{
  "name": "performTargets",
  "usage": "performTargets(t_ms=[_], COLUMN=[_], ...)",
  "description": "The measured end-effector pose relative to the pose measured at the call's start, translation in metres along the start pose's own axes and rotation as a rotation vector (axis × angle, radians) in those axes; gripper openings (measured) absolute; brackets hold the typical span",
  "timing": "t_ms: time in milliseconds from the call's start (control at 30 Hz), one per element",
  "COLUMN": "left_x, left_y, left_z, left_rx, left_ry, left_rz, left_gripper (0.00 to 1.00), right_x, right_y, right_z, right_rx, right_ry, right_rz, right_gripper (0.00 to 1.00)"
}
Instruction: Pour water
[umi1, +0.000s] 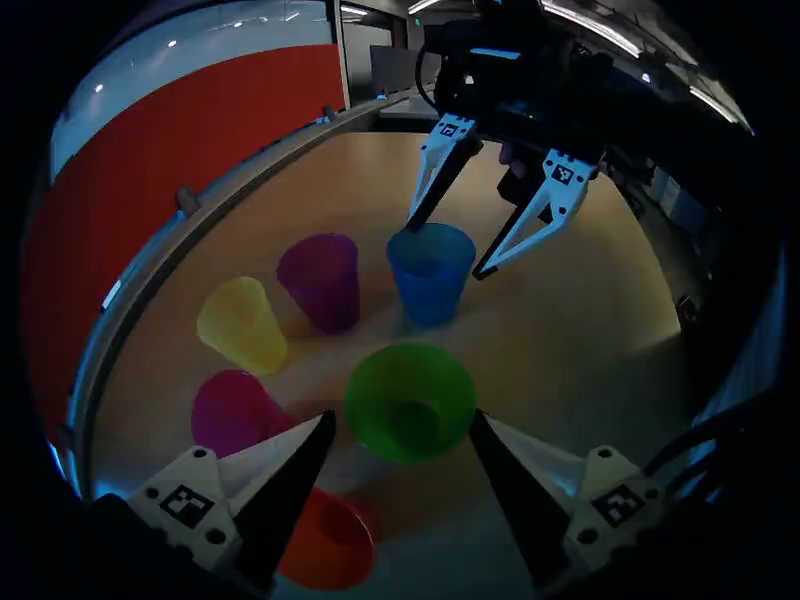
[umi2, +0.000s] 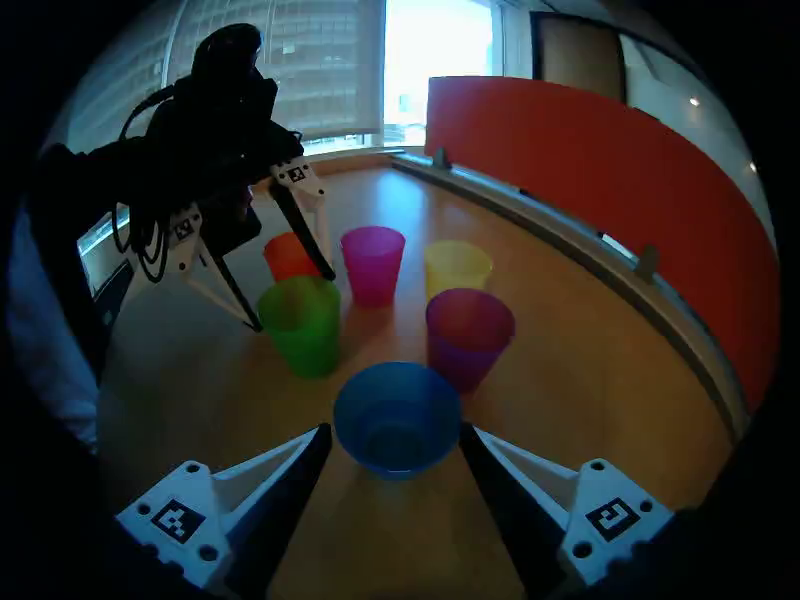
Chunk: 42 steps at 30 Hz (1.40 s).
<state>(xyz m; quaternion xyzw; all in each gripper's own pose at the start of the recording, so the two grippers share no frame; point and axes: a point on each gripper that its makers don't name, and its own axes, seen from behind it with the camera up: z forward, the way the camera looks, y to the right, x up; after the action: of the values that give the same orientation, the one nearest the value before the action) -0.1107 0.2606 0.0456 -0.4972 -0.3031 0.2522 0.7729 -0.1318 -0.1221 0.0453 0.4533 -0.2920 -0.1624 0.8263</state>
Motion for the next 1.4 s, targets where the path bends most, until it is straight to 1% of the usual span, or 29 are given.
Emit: performTargets(t_ms=[267,600,867,933,1033,1133,1267,1400], left_x=[0.001,0.0,0.0,-0.001,-0.002,-0.002,-0.002,-0.002], left_y=[0.003,0.001,0.003,0.003,0.003,0.004,0.004,0.003], left_z=[0.011,0.018,0.022,0.023,0.023,0.022,0.021,0.019], left_rx=[-0.005,0.008,0.007,0.008,0.009,0.008,0.009,0.011], left_ry=[-0.004,-0.005,-0.01,-0.008,-0.007,-0.007,-0.006,0.001], left_rz=[-0.001,0.001,-0.004,-0.009,-0.013,-0.01,-0.009,-0.017], left_gripper=[0.99,0.99,0.94,0.89,0.87,0.86,0.86,0.86], right_x=[-0.004,-0.009,-0.01,-0.011,-0.012,-0.012,-0.011,-0.01], right_y=[0.0,0.001,0.001,0.001,0.001,0.0,0.0,0.0], right_z=[0.009,0.017,0.02,0.021,0.022,0.023,0.023,0.023], right_rx=[0.006,0.009,0.01,0.008,0.007,0.008,0.007,0.004], right_ry=[-0.003,0.001,0.005,0.006,0.007,0.012,0.023,0.032], right_rz=[0.0,0.009,0.01,0.012,0.017,0.022,0.027,0.029], right_gripper=[0.99,0.99,0.99,0.99,0.93,0.9,0.89,0.88])
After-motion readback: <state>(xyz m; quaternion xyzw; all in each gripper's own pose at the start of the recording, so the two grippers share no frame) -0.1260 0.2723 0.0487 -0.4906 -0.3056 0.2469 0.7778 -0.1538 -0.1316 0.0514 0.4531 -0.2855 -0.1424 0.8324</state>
